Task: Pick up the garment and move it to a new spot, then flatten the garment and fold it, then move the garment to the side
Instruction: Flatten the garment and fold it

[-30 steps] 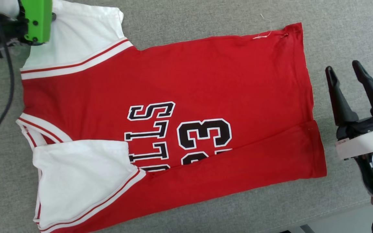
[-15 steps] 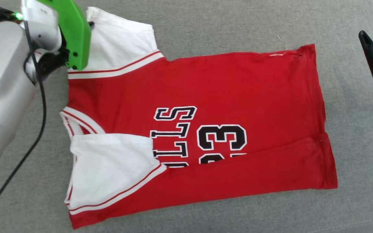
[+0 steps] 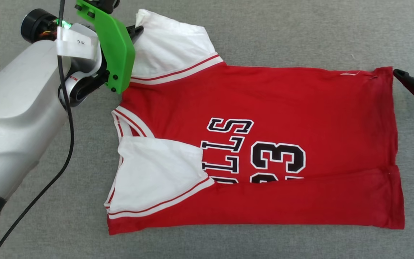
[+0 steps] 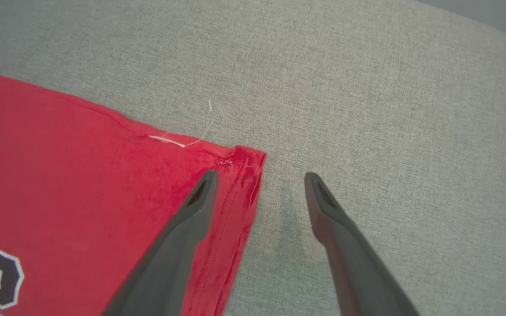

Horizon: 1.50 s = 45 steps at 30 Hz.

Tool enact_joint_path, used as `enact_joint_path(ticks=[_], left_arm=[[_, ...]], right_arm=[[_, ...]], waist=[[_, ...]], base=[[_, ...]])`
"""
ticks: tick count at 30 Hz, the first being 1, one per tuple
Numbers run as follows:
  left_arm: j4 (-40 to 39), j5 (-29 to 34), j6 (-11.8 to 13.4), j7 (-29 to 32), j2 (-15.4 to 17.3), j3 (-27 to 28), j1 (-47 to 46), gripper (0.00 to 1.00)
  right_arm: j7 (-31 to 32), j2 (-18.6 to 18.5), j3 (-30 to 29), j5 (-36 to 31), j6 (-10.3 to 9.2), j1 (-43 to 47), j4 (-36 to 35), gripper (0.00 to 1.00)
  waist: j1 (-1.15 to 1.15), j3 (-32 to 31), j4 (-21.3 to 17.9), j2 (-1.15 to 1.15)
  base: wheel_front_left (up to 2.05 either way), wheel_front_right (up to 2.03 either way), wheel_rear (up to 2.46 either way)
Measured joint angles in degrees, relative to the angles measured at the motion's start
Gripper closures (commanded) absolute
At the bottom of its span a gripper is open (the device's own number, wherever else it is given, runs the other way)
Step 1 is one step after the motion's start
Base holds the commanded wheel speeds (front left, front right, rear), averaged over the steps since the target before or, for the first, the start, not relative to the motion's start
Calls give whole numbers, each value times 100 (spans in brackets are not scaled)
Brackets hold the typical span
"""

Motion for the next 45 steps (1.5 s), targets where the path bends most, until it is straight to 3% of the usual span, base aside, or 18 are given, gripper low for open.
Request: enact_joint_path(ticks=[10, 15, 16, 17, 25, 33, 45], left_arm=[[-204, 193, 0, -142, -33, -22, -57, 100], [-198, 193, 0, -190, -32, -40, -104, 100], [-187, 192, 0, -194, -31, -46, -104, 100], [-166, 190, 0, -213, -25, -54, -103, 100], [0, 160, 0, -511, 56, -102, -22, 100], [-213, 14, 14, -762, 301, -201, 627, 100], [-1159, -218, 512, -1054, 838, -419, 2128, 100]], right_arm=[[-104, 375, 303, -29, 0, -521, 1096, 0], [-13, 297, 632, -33, -7, -631, 1352, 0], [-11, 276, 659, -10, -7, -660, 1352, 46], [-47, 268, 686, 14, -7, -683, 1358, 100], [-861, 259, 978, 352, 0, -623, 1365, 100], [-1657, 108, 1326, 606, 0, -162, 1026, 100], [-2399, -174, 1496, 903, 0, 1105, 603, 100]], waist=[[0, 393, 197, 0], [0, 528, 249, 0], [0, 533, 250, 0], [0, 532, 243, 0], [0, 298, 166, 0], [0, -231, 85, 0], [0, -1105, 18, 0]], base=[[0, 0, 0], [0, 0, 0], [0, 0, 0], [0, 0, 0], [0, 0, 0], [0, 0, 0], [0, 0, 0]])
